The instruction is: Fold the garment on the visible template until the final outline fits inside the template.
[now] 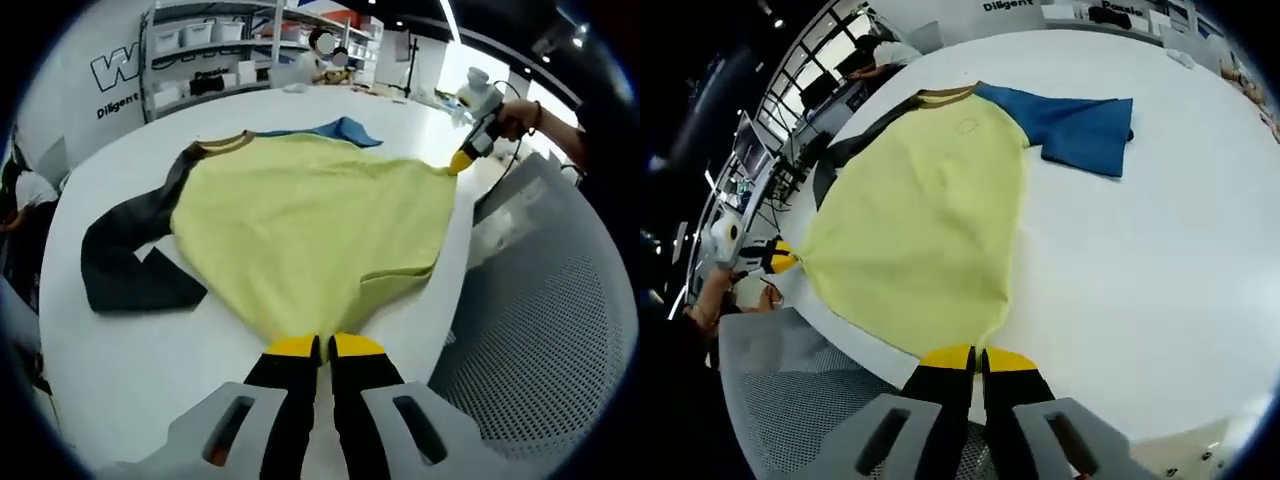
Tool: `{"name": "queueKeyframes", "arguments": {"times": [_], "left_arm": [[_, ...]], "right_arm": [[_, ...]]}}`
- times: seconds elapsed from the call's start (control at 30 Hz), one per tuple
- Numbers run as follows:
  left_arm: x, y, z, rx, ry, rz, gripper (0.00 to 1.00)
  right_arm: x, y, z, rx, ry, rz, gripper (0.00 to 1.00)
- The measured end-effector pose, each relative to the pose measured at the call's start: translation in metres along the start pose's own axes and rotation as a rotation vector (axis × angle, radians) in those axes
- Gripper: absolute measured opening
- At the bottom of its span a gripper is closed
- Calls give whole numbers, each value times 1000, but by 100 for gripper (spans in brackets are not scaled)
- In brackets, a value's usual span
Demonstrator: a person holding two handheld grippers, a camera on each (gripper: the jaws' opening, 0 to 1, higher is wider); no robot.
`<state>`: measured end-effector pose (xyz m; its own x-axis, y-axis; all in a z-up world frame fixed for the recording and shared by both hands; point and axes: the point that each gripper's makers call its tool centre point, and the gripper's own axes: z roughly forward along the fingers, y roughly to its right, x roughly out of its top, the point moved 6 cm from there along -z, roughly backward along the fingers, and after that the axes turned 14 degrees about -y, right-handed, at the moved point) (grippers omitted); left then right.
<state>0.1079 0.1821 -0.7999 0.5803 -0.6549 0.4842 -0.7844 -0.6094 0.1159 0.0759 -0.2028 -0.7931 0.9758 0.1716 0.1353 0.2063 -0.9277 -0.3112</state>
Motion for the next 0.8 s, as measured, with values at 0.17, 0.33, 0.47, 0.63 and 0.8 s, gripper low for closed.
{"name": "queueKeyframes", "arguments": {"times": [0.17, 0.33, 0.47, 0.63, 0.8], "left_arm": [[-6, 1, 1, 6, -20, -5, 2], [-13, 3, 3, 7, -18, -38, 2], [-17, 4, 5, 13, -15, -51, 2], [-20, 7, 8, 16, -20, -60, 2], [-22, 7, 10, 21, -23, -70, 2]], "right_arm": [[-11, 1, 9, -22, -55, -21, 0], [-13, 3, 15, -72, -74, -49, 0], [-14, 2, 16, -93, -81, -81, 0], [-15, 4, 17, -101, -83, -81, 0], [-17, 4, 21, -130, -94, -100, 0]]}}
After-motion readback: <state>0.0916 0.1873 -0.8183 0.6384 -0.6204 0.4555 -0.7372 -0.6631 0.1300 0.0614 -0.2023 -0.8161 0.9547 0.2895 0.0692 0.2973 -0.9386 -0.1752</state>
